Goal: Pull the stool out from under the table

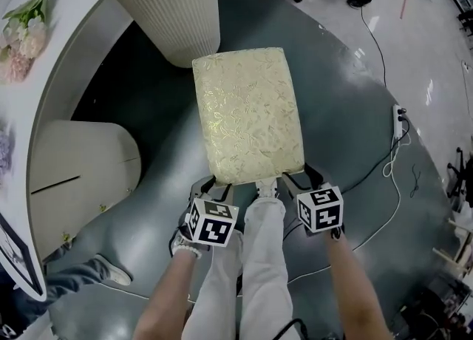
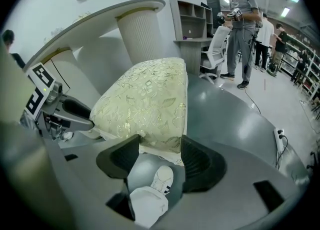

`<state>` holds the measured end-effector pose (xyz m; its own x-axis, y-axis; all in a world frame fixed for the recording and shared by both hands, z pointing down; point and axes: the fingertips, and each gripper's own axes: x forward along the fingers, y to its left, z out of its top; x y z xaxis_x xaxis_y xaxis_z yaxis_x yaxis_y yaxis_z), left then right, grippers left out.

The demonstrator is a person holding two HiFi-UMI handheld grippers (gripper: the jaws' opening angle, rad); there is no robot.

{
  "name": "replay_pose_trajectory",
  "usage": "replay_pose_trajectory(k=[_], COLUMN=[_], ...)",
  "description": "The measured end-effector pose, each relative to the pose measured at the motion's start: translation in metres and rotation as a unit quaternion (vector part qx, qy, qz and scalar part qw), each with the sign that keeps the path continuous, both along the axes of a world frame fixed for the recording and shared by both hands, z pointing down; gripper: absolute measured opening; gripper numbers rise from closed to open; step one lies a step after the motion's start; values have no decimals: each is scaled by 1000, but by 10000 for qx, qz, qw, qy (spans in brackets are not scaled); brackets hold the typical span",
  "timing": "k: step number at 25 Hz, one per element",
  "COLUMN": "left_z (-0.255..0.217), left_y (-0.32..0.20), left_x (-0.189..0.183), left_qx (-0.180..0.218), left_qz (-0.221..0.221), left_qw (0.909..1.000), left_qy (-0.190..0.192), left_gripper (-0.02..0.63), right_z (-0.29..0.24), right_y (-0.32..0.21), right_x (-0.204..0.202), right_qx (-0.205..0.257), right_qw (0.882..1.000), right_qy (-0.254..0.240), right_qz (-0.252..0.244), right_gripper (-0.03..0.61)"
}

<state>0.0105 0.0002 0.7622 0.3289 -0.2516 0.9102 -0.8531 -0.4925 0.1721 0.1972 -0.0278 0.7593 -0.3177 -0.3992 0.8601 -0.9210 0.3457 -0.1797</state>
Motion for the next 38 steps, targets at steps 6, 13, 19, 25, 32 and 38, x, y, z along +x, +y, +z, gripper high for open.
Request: replay_pose_trajectory(k=[6, 13, 19, 25, 32, 38], left_z=[-2, -27, -102, -199, -312, -397], left_y=[1, -14, -54, -86, -122, -139], left_x=[2, -15, -23, -24, -9, 7], left_qx=[-181, -29, 805, 1420, 2039, 2562], left_qz=[-12, -527, -1003, -1361, -1151, -629], left_qw=[9997, 9984, 9908, 9751, 9602, 9539], left_qy=[-135, -211, 422, 1026, 1523, 1429], left_gripper=[190, 73, 18, 16, 15, 15], right_z=[-1, -18, -75, -157, -266, -354], right_y=[0, 2, 2, -17, -56, -81], right_x=[3, 22, 25, 11, 2, 7], right_qx=[-22, 49, 196, 608, 1267, 1769], right_qw=[9999, 9948, 9947, 9958, 9915, 9837], right_qy=[152, 1004, 974, 669, 95, -227], right_qz=[79, 181, 274, 168, 276, 248], right_gripper=[281, 66, 41, 40, 39, 38])
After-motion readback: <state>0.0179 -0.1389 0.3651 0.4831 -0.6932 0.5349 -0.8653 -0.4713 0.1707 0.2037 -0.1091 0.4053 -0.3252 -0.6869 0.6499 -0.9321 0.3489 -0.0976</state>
